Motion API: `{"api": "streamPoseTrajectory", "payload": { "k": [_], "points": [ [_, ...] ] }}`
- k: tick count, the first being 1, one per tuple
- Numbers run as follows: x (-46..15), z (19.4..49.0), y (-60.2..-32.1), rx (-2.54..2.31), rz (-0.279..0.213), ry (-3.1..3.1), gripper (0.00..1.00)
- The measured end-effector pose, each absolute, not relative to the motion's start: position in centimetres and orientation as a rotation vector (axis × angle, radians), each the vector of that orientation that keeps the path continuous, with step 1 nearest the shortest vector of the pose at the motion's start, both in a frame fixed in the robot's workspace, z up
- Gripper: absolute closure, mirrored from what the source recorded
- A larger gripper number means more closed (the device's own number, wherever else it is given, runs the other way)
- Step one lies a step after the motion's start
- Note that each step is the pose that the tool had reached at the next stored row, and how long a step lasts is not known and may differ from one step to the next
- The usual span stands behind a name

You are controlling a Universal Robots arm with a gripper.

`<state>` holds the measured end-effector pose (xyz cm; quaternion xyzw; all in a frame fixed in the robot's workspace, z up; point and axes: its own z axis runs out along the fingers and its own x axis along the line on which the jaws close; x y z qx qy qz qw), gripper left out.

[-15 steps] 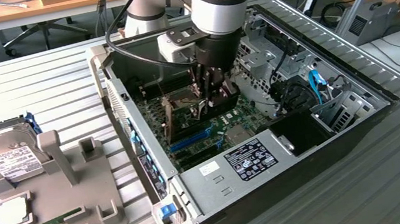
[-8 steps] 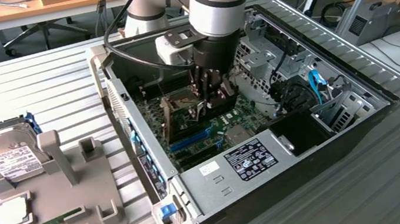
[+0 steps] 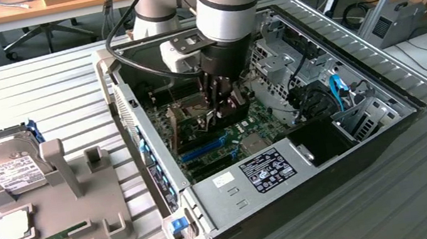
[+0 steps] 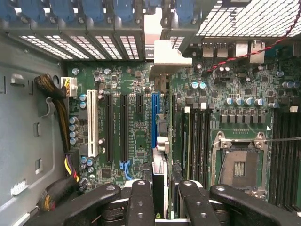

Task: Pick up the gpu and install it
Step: 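Insert the gpu into the slot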

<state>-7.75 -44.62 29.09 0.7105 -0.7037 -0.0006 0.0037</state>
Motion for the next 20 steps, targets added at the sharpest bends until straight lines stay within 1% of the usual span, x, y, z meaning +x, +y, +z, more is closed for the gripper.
{"api": "streamPoseTrajectory", "payload": {
  "k": [20],
  "points": [
    [-9.6, 28.1, -44.9, 2.227, -0.002, -2.206, 0.74]
  ]
}}
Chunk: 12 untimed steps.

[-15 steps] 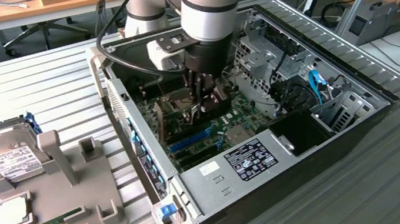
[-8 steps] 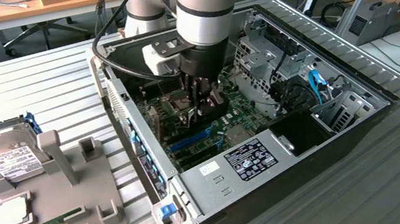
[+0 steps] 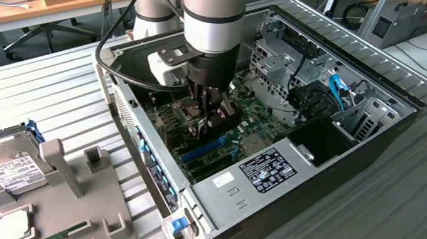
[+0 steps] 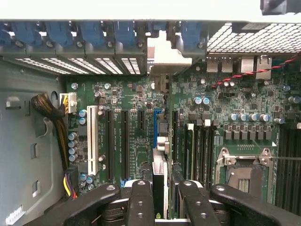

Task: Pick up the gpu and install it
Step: 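Insert the gpu into the slot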

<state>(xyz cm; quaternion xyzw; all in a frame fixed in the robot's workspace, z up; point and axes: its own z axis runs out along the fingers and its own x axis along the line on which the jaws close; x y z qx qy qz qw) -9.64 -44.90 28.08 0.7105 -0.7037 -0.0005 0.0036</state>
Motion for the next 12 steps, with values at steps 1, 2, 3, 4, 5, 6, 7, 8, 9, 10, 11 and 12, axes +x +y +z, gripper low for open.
{"api": "streamPoseTrajectory", "payload": {
  "k": [1, 2, 3, 4, 5, 6, 7, 8, 9, 10, 11, 12],
  "points": [
    [-9.74, 28.02, -44.93, 2.227, -0.002, -2.206, 0.74],
    [-9.82, 27.96, -44.96, 2.227, -0.002, -2.206, 0.74],
    [-9.94, 27.88, -45.01, 2.227, -0.002, -2.206, 0.74],
    [-10.05, 27.83, -45.09, 2.227, -0.002, -2.206, 0.74],
    [-10.11, 27.78, -45.18, 2.227, -0.002, -2.206, 0.74],
    [-10.15, 27.73, -45.23, 2.227, -0.002, -2.205, 0.74],
    [-10.19, 27.69, -45.25, 2.227, -0.002, -2.206, 0.74],
    [-10.23, 27.66, -45.26, 2.227, -0.002, -2.206, 0.74],
    [-10.26, 27.64, -45.27, 2.227, -0.002, -2.206, 0.74],
    [-10.29, 27.63, -45.27, 2.227, -0.002, -2.206, 0.74],
    [-10.33, 27.6, -45.28, 2.227, -0.002, -2.205, 0.74],
    [-10.34, 27.57, -45.28, 2.227, -0.002, -2.205, 0.74]
  ]
}}
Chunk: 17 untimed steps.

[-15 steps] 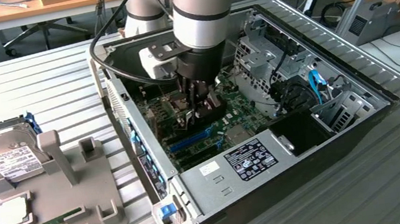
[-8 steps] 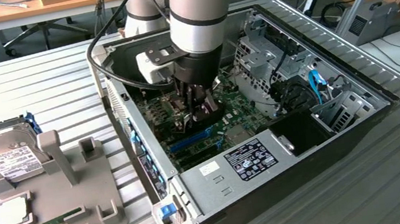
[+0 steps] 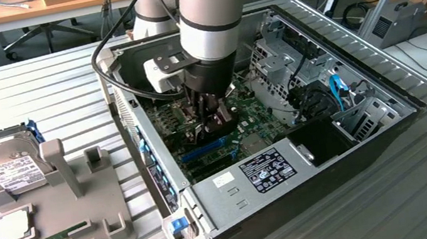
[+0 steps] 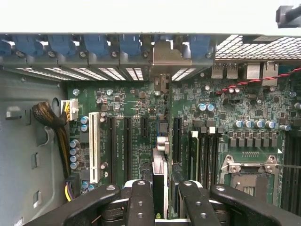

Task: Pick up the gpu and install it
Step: 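Insert the gpu into the slot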

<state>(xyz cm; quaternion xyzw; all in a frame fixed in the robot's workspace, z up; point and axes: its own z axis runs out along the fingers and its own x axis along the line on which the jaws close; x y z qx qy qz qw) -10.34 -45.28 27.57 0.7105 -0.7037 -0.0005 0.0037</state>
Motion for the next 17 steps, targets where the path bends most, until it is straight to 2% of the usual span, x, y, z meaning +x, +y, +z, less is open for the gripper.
{"api": "streamPoseTrajectory", "payload": {
  "k": [17],
  "points": [
    [-10.4, 26.89, -45.28, 2.226, 0.0, -2.205, 0.74]
  ]
}}
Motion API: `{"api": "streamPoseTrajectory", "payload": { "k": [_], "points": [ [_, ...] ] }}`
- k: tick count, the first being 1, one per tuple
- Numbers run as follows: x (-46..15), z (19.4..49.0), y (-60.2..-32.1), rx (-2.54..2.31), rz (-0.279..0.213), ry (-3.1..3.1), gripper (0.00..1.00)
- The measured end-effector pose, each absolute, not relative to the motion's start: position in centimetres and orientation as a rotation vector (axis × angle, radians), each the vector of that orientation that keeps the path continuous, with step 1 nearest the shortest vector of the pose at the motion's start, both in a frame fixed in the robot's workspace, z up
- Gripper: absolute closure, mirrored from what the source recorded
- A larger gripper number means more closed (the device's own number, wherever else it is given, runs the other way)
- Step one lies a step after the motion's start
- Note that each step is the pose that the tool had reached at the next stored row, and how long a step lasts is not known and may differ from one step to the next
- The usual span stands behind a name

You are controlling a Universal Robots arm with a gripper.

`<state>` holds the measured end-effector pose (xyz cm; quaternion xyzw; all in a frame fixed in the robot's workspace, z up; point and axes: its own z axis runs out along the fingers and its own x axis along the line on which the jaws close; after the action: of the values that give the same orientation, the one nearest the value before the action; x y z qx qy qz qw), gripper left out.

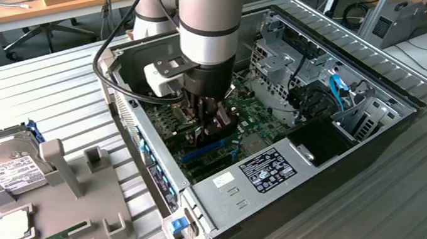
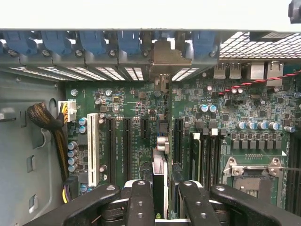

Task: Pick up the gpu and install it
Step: 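Insert the gpu into the slot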

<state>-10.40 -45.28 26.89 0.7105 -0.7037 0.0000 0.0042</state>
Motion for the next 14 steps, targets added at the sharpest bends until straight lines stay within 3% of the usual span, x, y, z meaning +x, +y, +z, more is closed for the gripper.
{"api": "streamPoseTrajectory", "payload": {
  "k": [14],
  "points": [
    [-10.4, 26.27, -45.29, 2.226, 0.002, -2.203, 0.74]
  ]
}}
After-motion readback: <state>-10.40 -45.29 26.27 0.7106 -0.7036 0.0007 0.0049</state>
